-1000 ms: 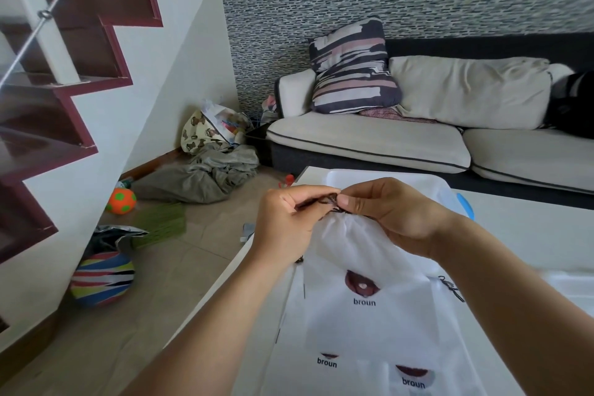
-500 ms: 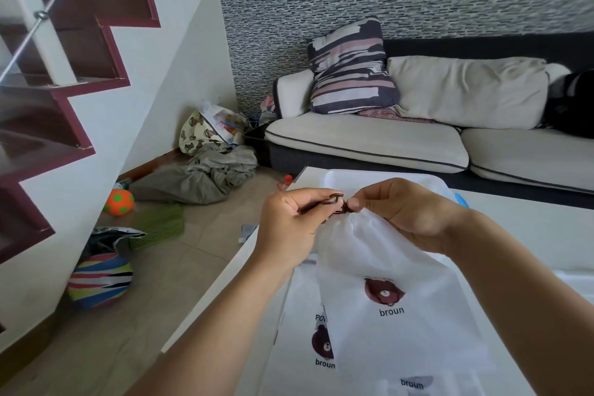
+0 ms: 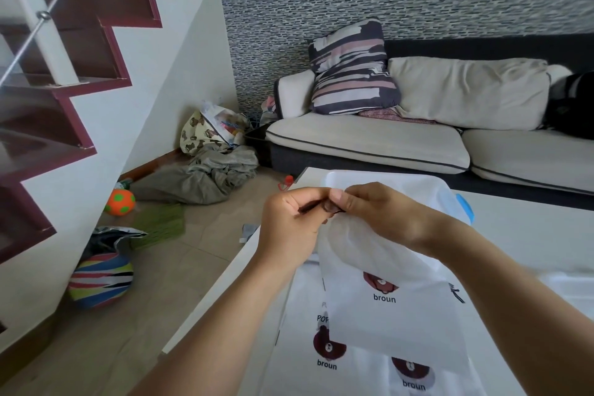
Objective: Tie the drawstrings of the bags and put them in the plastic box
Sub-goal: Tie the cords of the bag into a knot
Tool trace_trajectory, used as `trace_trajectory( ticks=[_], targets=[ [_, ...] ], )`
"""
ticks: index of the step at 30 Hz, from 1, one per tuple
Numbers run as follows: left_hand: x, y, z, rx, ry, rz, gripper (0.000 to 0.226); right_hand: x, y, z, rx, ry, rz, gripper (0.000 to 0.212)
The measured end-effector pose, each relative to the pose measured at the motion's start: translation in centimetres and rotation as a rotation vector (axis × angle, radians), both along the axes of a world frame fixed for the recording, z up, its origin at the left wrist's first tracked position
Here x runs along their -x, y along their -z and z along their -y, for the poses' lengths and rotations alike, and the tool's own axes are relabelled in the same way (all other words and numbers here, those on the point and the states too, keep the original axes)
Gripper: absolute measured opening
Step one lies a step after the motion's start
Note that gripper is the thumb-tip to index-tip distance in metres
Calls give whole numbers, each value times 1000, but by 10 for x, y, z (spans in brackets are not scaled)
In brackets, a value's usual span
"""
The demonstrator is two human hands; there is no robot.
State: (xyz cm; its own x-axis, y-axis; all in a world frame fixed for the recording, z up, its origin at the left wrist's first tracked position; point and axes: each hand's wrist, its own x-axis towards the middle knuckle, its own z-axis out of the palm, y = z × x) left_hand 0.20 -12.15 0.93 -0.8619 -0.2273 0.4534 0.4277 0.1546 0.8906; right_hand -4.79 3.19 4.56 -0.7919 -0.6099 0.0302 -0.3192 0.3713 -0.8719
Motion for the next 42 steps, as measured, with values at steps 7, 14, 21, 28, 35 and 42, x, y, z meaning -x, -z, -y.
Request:
trace_trajectory(
  ticks=[7, 14, 21, 28, 35, 42],
  targets=[
    [1, -5, 3, -170, 13, 70, 25, 4, 8, 2, 276, 113, 22, 50],
    [1, -3, 2, -168, -7, 77, 24, 7, 11, 3, 565, 139, 320, 26],
    [1, -2, 0, -141, -31, 65, 24, 9, 13, -2, 585, 152, 422, 40],
    [-1, -3, -2, -99, -64, 23, 23, 5, 2, -10, 460, 61, 473, 41],
    [-3, -3, -4, -99, -16, 95, 22, 4, -10, -12, 66, 99, 161, 15],
    [-2, 0, -11, -116, -45, 206, 20, 9, -10, -14, -176, 51, -101, 11]
  ],
)
